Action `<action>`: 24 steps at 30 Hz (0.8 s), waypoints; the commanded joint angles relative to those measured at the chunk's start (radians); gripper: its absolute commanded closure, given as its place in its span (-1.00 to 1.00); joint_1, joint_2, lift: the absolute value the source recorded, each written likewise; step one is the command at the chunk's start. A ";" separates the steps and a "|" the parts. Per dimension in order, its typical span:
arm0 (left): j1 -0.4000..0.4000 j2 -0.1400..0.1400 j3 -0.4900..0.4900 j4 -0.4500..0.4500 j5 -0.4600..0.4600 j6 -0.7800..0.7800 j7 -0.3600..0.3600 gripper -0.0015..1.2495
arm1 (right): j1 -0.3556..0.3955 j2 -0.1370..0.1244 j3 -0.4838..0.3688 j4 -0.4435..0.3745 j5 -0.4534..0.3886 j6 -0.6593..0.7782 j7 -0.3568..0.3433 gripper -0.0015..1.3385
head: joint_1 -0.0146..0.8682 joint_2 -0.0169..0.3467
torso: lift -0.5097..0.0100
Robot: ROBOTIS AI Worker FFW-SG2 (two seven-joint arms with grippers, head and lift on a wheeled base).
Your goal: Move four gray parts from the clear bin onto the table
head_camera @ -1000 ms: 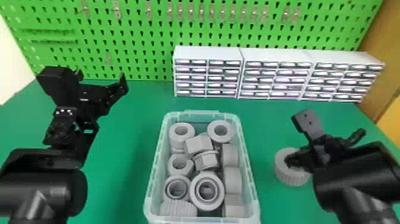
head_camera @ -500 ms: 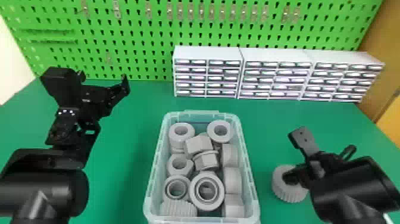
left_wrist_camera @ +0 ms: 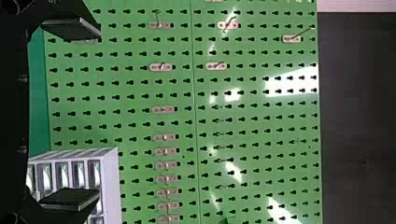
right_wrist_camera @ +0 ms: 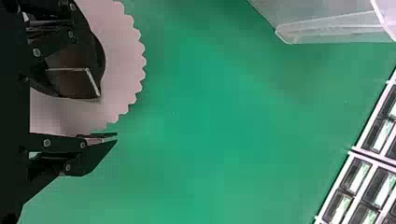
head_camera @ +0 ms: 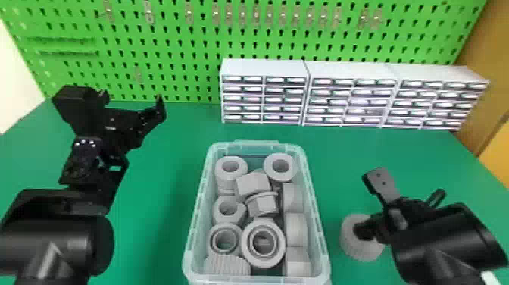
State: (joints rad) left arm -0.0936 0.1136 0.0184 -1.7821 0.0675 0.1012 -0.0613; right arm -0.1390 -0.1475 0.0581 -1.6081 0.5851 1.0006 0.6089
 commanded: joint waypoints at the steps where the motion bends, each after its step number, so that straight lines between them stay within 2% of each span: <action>1: 0.000 0.000 0.000 0.000 0.000 0.000 0.000 -0.85 | -0.002 0.000 -0.001 0.000 -0.002 0.000 0.000 0.65 | 0.59 -0.76 | 0.77; 6: 0.000 0.000 0.000 0.000 0.000 0.000 0.000 -0.85 | -0.002 0.002 -0.011 0.000 -0.008 0.001 0.000 0.51 | 0.59 -0.76 | 0.77; 10: 0.000 0.000 0.001 0.000 0.000 0.000 0.000 -0.85 | -0.004 0.003 -0.009 0.000 0.002 0.006 0.000 0.08 | 0.59 -0.76 | 0.77; 12: 0.000 0.000 0.001 0.000 0.000 0.000 0.000 -0.85 | -0.005 0.003 -0.008 -0.003 0.004 0.007 0.000 -0.04 | 0.59 -0.76 | 0.77; 19: 0.000 0.000 0.000 0.000 0.000 0.000 0.000 -0.85 | -0.008 0.003 -0.009 -0.035 0.013 0.007 0.002 -0.20 | 0.59 -0.76 | 0.77; 24: 0.000 0.000 0.001 0.000 0.000 0.000 0.000 -0.85 | -0.013 0.002 -0.001 -0.076 0.015 0.023 0.002 -0.20 | 0.59 -0.76 | 0.77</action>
State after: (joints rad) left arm -0.0936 0.1135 0.0193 -1.7824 0.0675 0.1012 -0.0613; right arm -0.1475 -0.1442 0.0507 -1.6530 0.5980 1.0112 0.6105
